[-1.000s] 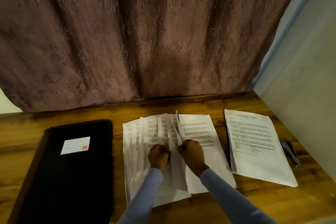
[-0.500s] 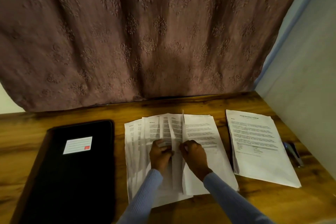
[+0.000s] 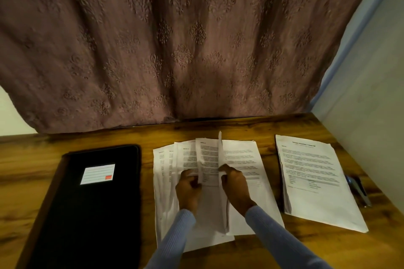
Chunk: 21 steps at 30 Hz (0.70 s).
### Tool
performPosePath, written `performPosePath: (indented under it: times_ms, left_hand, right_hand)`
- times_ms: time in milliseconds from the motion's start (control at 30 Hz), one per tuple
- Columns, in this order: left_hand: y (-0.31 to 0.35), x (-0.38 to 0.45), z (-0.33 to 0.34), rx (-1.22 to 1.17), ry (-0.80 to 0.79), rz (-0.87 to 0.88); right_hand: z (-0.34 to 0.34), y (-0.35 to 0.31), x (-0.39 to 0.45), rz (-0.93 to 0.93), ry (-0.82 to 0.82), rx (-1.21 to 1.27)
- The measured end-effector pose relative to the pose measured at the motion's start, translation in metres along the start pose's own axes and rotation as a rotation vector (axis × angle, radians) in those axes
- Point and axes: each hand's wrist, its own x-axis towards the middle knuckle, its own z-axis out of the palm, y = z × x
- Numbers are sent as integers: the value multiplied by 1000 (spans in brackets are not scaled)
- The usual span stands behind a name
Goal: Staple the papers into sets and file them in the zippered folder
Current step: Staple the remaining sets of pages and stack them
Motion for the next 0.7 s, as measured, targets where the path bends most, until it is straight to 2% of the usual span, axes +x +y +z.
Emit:
performPosePath:
  times_ms: [200, 367, 500, 700]
  left_hand:
    - [11, -5, -1, -79, -54, 23]
    - [10, -8, -4, -57, -223, -9]
    - [4, -5, -8, -103, -159, -64]
    - [-2, -3, -13, -78, -63, -185]
  right_hand:
    - [9, -12, -1, 87, -22, 96]
    - [11, -18, 4, 125, -37, 59]
    - [9, -12, 5, 145, -19, 41]
    - [4, -10, -4, 140, 45, 312]
